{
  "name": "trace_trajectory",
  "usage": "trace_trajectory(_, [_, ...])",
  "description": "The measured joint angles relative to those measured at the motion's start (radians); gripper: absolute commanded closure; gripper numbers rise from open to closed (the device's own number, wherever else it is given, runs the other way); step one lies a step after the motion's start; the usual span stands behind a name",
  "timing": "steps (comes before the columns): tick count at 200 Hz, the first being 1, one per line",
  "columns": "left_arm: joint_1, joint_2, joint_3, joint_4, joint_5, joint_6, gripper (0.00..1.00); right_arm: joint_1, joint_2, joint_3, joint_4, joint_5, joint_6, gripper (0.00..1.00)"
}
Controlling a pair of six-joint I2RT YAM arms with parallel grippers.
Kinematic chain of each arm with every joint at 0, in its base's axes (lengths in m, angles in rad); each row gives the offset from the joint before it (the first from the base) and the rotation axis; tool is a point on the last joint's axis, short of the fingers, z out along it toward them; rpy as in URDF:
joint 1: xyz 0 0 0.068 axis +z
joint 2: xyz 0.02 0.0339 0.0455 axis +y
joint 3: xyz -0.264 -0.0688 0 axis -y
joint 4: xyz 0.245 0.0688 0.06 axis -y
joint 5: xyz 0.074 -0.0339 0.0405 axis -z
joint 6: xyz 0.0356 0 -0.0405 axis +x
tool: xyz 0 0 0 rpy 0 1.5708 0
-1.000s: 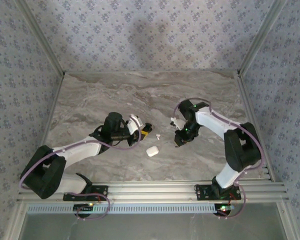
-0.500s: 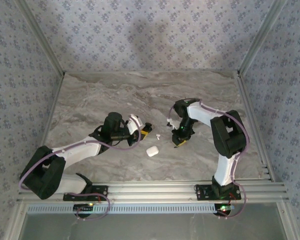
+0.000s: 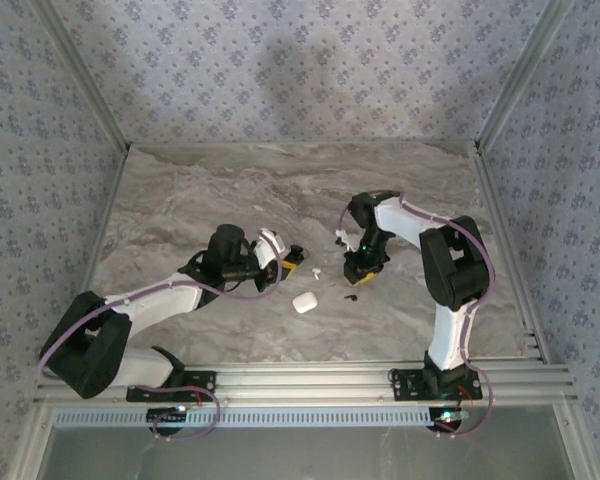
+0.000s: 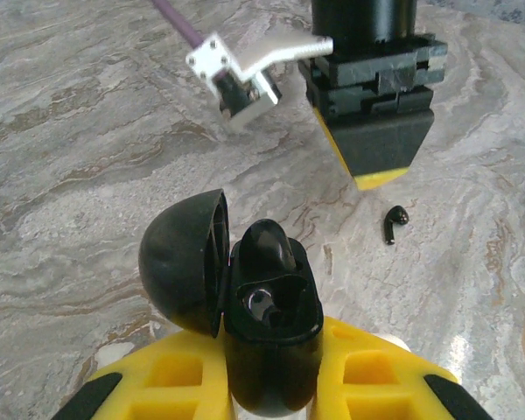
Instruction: Insert wireless bluetooth earbuds into charging case
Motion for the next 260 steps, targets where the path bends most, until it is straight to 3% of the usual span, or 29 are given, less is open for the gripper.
trace_trajectory(43, [0.000, 0.004, 0.000, 0.005, -0.025, -0.011, 0.87, 0.001, -0.153, -0.029, 0.010, 0.015, 0.354, 0.66])
trace_trajectory(77, [-0.001, 0.013, 0.000, 0.007, -0.032, -0.014, 0.87, 0.033, -0.325, -0.208, 0.117, -0.026, 0.737, 0.65])
trace_trajectory(128, [-0.001, 0.013, 0.000, 0.007, -0.046, -0.019, 0.87, 0.084, -0.341, -0.373, 0.276, -0.041, 1.133, 0.66])
trace_trajectory(183, [-0.001, 0.013, 0.000, 0.008, -0.047, -0.026, 0.87, 0.104, -0.343, -0.481, 0.425, -0.009, 1.361, 0.62])
trace_trajectory(260, [-0.001, 0.013, 0.000, 0.007, -0.047, -0.026, 0.87, 0.100, -0.382, -0.517, 0.512, 0.035, 1.431, 0.62])
